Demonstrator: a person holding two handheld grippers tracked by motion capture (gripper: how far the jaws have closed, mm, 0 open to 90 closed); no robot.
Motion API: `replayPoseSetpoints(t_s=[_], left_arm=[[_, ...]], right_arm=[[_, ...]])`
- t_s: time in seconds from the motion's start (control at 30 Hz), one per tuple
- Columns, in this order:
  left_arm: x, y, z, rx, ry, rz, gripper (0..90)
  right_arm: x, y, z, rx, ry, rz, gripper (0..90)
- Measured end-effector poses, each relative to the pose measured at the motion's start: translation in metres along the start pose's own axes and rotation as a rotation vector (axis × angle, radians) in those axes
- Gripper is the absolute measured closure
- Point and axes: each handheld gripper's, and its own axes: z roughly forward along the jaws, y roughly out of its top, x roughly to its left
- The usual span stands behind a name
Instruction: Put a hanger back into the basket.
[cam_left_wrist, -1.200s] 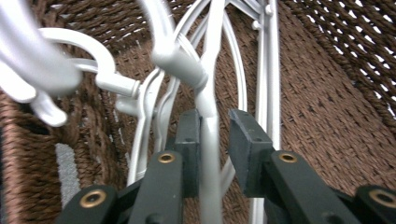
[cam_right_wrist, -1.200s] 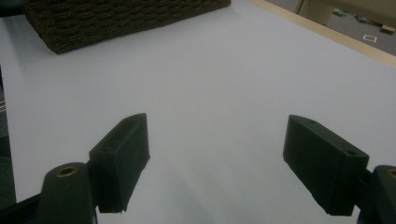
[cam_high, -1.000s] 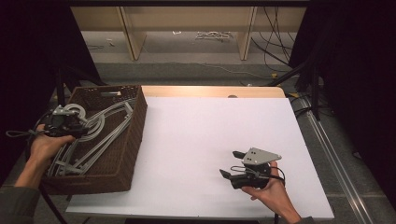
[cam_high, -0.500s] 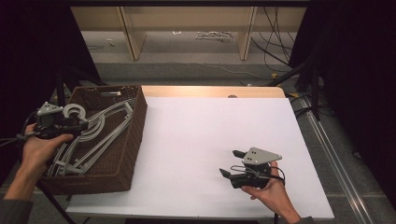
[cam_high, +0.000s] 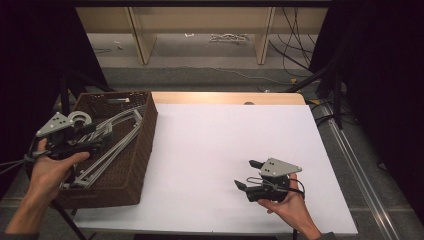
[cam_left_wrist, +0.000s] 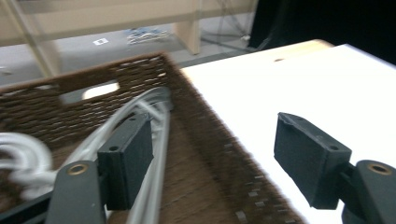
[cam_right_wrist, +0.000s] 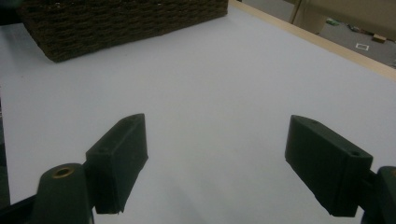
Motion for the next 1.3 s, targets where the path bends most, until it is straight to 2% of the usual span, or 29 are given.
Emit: replayPoseSetpoints(t_s=[0.07,0.17,0.33,0.43,0.47,0.5,0.57,0.6,0.63,0.7,0.87,1.0,1.17,1.3], left_arm=[[-0.007,0.000,0.000,-0.020,-0.036,-0.003,27.6],[-0.016,0.001,0.000,-0.034,-0.055,-0.003,26.6],[-0.034,0.003,0.002,-0.064,-0.096,0.022,25.9],[-0.046,0.002,0.004,-0.089,-0.163,0.027,25.9],[-0.050,0.002,0.006,-0.100,-0.182,0.054,25.9],[-0.057,0.000,0.005,-0.084,-0.171,0.034,25.9],[-0.066,0.000,0.009,-0.101,-0.207,0.047,25.6],[-0.069,-0.001,0.010,-0.116,-0.215,0.048,25.5],[-0.072,0.000,0.012,-0.113,-0.221,0.066,25.1],[-0.080,-0.002,0.014,-0.111,-0.237,0.057,24.1],[-0.092,-0.004,0.019,-0.104,-0.262,0.074,22.6],[-0.099,-0.008,0.022,-0.082,-0.253,0.097,21.5],[-0.106,-0.015,0.025,-0.090,-0.256,0.106,20.2],[-0.113,-0.022,0.030,-0.094,-0.281,0.109,19.5]], right_arm=[[0.000,0.000,0.000,0.000,0.000,-0.002,21.7],[0.001,0.000,0.001,-0.005,0.001,-0.002,21.6],[0.001,0.000,0.001,-0.010,0.002,0.000,21.6],[0.000,0.000,0.001,-0.008,0.003,0.001,21.6],[0.000,-0.001,0.002,-0.005,0.004,0.005,21.6],[0.000,-0.001,0.002,-0.005,0.005,0.005,21.6],[0.000,-0.001,0.003,-0.008,0.002,0.004,21.6],[0.000,-0.001,0.003,-0.009,0.002,0.005,21.6],[0.000,-0.001,0.003,-0.009,0.002,0.004,21.6],[0.000,-0.001,0.003,-0.006,0.001,0.006,21.6],[-0.001,-0.001,0.003,-0.015,0.000,0.005,21.6],[-0.001,-0.001,0.003,-0.015,0.000,0.007,21.6],[-0.001,-0.002,0.003,-0.015,0.002,0.010,21.6],[-0.002,-0.004,0.003,-0.013,0.003,0.013,21.6]])
